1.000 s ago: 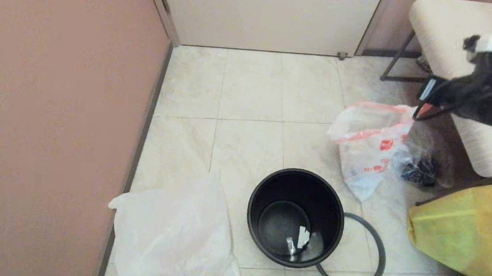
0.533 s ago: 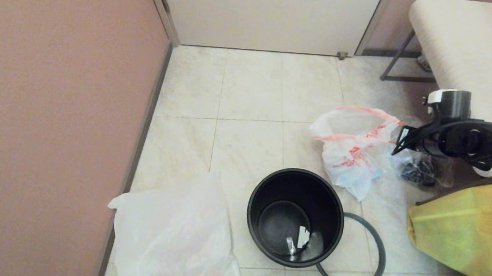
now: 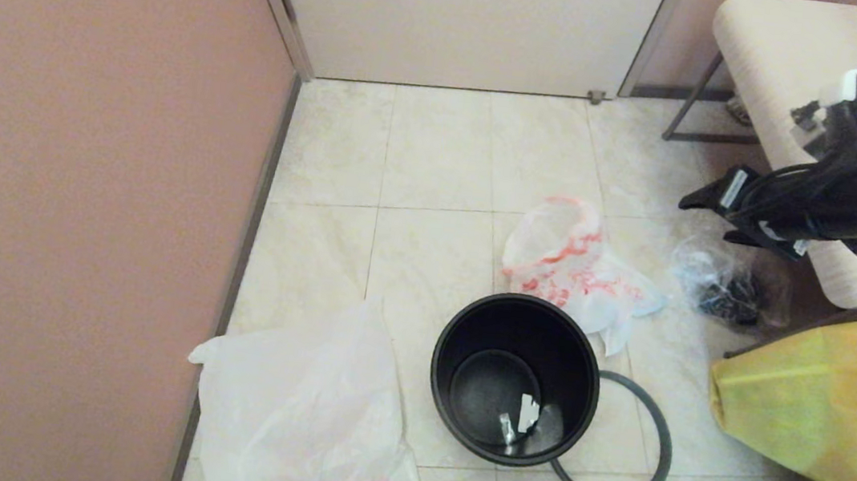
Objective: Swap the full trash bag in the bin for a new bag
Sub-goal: Place the trash bag on the floor, then pick up a new trash bag
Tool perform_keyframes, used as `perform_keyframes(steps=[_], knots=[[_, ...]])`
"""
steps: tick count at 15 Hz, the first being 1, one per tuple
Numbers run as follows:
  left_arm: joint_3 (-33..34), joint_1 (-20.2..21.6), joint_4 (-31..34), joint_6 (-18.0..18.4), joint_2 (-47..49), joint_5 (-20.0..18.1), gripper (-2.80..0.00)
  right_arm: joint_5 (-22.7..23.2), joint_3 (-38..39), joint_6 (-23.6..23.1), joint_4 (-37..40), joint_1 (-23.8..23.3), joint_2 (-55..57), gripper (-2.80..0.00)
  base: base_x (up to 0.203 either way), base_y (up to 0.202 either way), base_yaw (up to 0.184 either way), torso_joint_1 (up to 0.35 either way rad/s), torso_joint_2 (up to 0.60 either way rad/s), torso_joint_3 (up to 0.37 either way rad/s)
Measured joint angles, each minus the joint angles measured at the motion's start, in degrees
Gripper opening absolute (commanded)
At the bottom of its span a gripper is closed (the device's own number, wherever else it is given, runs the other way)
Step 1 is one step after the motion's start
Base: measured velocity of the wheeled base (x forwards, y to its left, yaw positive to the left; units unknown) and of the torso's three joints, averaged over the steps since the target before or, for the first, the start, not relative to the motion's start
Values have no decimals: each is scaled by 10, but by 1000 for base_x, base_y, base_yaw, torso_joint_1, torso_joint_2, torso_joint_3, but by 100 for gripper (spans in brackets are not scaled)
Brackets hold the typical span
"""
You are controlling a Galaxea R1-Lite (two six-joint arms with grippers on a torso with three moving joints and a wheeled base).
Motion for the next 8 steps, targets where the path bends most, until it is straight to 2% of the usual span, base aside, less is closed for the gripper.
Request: perform_keyframes(steps=[2,3,5,8], knots=[[0,0,0,0,0,0,-280,67,42,63,-23,3,-36,0,0,0,0,0,0,0],[0,0,0,0,0,0,-280,76,64,69,-23,5,-51,-280,0,0,0,0,0,0],[0,0,0,0,0,0,-280,45,93,39,7,22,-77,-280,0,0,0,0,0,0],[0,0,0,0,0,0,-280,-74,124,1,124,75,-122,-280,0,0,0,0,0,0]])
